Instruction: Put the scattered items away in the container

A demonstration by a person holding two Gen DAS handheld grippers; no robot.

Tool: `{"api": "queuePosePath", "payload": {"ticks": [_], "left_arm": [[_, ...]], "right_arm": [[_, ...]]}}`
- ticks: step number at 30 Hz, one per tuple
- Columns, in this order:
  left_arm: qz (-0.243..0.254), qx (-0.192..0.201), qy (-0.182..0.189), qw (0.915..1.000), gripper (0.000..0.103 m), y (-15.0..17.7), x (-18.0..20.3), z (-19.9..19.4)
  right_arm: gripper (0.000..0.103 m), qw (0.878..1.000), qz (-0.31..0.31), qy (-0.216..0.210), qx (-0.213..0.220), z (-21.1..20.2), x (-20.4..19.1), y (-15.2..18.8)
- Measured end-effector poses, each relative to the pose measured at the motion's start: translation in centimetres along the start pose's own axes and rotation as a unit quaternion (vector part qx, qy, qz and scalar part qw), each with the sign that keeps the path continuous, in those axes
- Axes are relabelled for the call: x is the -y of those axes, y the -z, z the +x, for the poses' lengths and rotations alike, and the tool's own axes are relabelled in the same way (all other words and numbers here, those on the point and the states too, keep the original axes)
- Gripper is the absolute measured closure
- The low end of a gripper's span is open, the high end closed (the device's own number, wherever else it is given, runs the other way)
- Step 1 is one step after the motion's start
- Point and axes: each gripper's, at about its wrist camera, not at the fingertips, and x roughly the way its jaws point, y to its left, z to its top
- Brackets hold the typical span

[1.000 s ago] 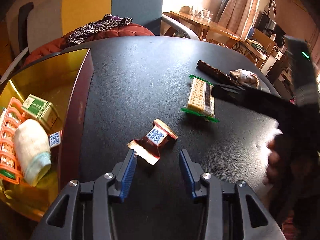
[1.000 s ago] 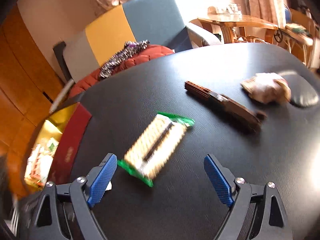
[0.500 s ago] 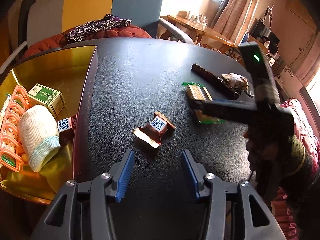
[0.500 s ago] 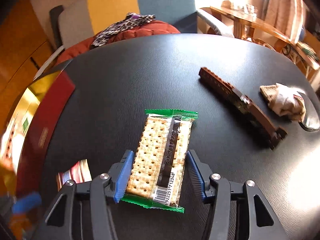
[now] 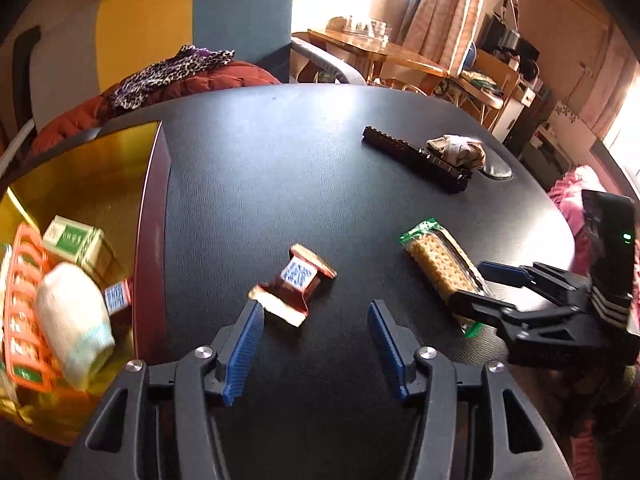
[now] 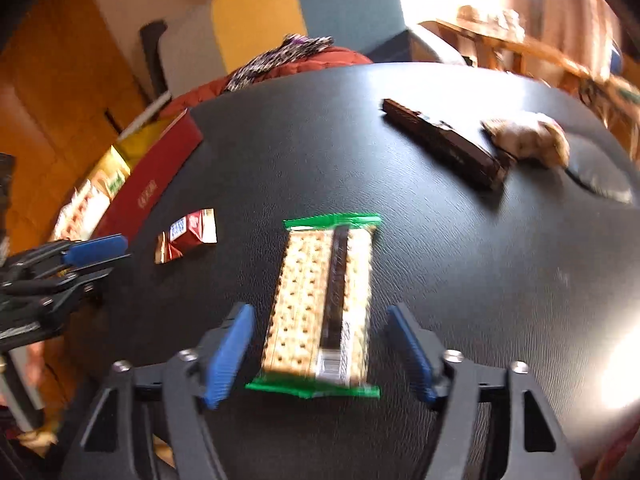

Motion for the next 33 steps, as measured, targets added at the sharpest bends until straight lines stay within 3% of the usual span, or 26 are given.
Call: {"api": "queuePosePath", "payload": {"ticks": [10,12,14,16,21,27,33], "left_arm": [[0.019,-0.043,-0.03,0.9984,0.048,-2.3,-0.3,3.9],[0.029,-0.053,-0.035,0.9975,0.05,-2.3,-0.3,4.6],[0.037,-0.065,-0.039,0.9965,0.061,-2.0,-0.4,5.2],[0.04,-0.059,-0.042,0.9966,0.067,-1.7,-0.5,5.2],[0.025,-0.052,-0.013,0.9983,0.068,-0.6,-0.1,4.4],[-0.006,-0.04,0.011,0.9991,0.067,1.1,0.5,3.3],[-0.018,-0.031,0.008,0.9993,0.061,1.5,0.4,2.7]], "right_arm": [[0.025,0.998,0.047,-0.016,0.032,-0.3,0.4,0.9],[0.024,0.998,0.048,-0.018,0.035,-0.4,0.5,1.1],[0.023,0.998,0.05,-0.021,0.038,-0.3,0.6,1.1],[0.023,0.998,0.052,-0.023,0.04,-0.2,0.7,1.0],[0.019,0.998,0.039,-0.014,0.047,0.1,0.1,1.1],[0.015,0.999,0.015,0.003,0.05,0.5,-0.8,1.4],[0.014,0.999,0.017,0.015,0.045,0.4,-1.1,1.1]]}}
